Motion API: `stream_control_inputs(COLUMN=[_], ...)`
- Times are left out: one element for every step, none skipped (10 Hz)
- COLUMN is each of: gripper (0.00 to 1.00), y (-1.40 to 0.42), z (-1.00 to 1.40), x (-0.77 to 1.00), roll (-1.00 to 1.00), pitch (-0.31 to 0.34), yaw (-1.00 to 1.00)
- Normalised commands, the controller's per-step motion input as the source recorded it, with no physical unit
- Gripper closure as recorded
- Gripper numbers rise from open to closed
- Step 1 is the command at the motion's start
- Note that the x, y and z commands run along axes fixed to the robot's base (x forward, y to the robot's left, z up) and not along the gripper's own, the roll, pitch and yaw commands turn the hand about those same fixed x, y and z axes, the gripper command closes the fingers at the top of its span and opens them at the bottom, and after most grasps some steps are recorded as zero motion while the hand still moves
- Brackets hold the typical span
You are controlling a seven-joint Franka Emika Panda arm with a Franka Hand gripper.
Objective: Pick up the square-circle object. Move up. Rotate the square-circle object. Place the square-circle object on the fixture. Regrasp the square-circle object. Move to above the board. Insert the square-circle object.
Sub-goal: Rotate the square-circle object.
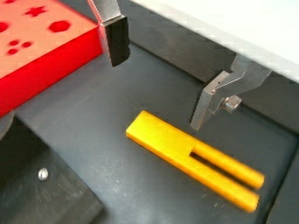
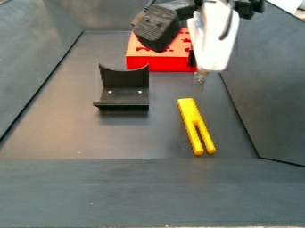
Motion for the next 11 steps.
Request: stream_control_inputs(gripper=[0.00,0.00,0.00,0.00,0.00,0.00,0.00,0.00,0.00,0.00,0.00], y=[0.00,0.00,0.00,0.00,0.00,0.00,0.00,0.00,0.00,0.00,0.00], z=[-0.03,-0.03,-0.03,-0.03,-0.03,-0.03,-0.03,-0.03,-0.03,-0.03,-0.03], x=[0.03,0.03,0.03,0.03,0.03,0.03,0.03,0.03,0.03,0.03,0.03], roll=[0.00,0.00,0.00,0.00,0.00,0.00,0.00,0.00,0.00,0.00,0.00], pitch=[-0.001,-0.001,-0.001,-0.001,-0.001,-0.001,-0.001,-0.001,-0.002,-0.002,-0.002], yaw=[1.00,1.00,1.00,1.00,1.00,1.00,1.00,1.00,1.00,1.00,1.00])
